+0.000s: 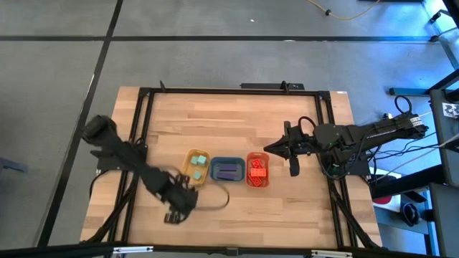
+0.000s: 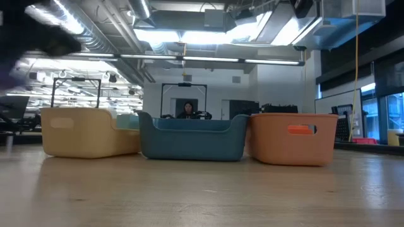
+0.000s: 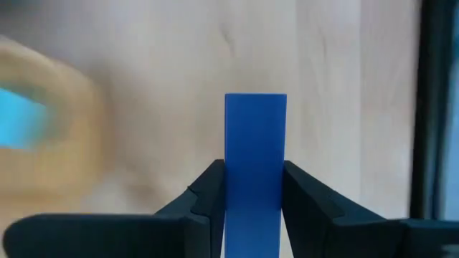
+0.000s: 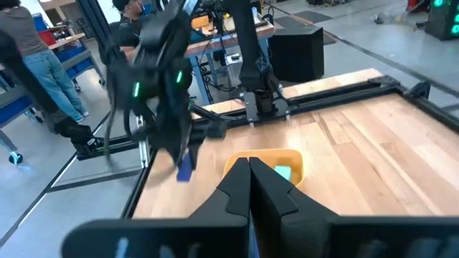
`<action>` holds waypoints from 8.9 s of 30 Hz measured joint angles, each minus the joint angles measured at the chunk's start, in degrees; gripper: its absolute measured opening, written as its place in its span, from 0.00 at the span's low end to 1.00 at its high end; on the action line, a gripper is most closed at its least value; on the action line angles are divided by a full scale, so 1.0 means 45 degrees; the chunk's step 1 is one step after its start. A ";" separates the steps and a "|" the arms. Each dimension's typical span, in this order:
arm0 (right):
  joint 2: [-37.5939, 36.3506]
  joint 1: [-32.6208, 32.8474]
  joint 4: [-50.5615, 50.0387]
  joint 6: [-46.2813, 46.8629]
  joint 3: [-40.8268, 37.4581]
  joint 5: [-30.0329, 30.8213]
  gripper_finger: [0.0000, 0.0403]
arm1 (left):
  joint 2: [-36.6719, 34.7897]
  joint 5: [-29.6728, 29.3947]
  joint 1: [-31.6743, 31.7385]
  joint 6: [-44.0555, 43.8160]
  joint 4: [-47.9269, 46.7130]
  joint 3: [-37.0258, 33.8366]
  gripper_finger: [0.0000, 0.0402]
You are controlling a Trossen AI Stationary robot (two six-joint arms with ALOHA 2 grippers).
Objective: Sort & place blocks by color
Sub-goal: Put the violet block into the blue bin, then return to Home Position
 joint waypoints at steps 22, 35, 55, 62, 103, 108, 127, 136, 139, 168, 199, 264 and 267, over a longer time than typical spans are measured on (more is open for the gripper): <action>0.0068 0.0000 -0.0343 0.0911 -0.0102 0.0330 0.00 | -0.7005 -0.2095 0.6802 0.5321 0.7892 -0.1042 0.25; 0.0069 0.0000 -0.0118 0.0884 -0.0112 0.0564 0.00 | -0.5950 -0.2891 0.6176 0.2341 1.8454 -0.6300 0.25; 0.0073 0.0000 -0.0037 0.0851 -0.0117 0.0670 0.00 | -0.5861 -0.2884 0.6044 0.2426 1.8537 -0.6314 0.25; 0.0073 0.0000 -0.0037 0.0851 -0.0117 0.0695 0.00 | -0.5701 -0.3044 0.6081 0.2447 1.6474 -0.5532 0.25; 0.0073 0.0003 -0.0032 0.0614 -0.0126 0.0903 0.00 | 0.3114 -0.0951 0.6486 0.5780 0.5754 0.0442 0.26; 0.0073 0.0005 -0.0032 0.0611 -0.0126 0.0903 0.00 | 0.3123 -0.0951 0.6486 0.5780 0.5741 0.0424 0.31; 0.0073 0.0005 -0.0037 0.0584 -0.0126 0.0903 0.00 | 0.3015 -0.0794 0.6599 0.5336 0.5721 0.0403 0.49; 0.0068 0.0002 0.0021 0.0579 -0.0121 0.0903 0.00 | 0.2385 -0.0555 0.6884 0.5335 0.5254 0.0844 0.51; 0.0068 0.0000 0.0033 0.0584 -0.0121 0.0903 0.00 | 0.2055 -0.0517 0.6914 0.5377 0.4931 0.1060 0.51; 0.0301 0.0002 -0.0068 0.0904 -0.0117 0.0894 0.00 | -0.7103 -0.2445 0.6415 0.3714 0.9292 -0.2714 0.36; 0.0301 0.0002 0.0107 0.0951 -0.0117 0.0896 0.00 | -1.2817 -0.2865 0.6345 0.3742 1.0816 -0.5693 0.00; -0.0321 -0.2699 0.1610 0.1244 -0.0117 -0.0718 0.00 | -1.6759 -0.2731 0.6355 0.4417 0.8089 -0.5907 0.00; -0.0321 -0.2924 0.1659 0.1268 -0.0117 -0.0746 0.00 | -1.7273 -0.2635 0.6355 0.4370 0.8012 -0.6426 0.00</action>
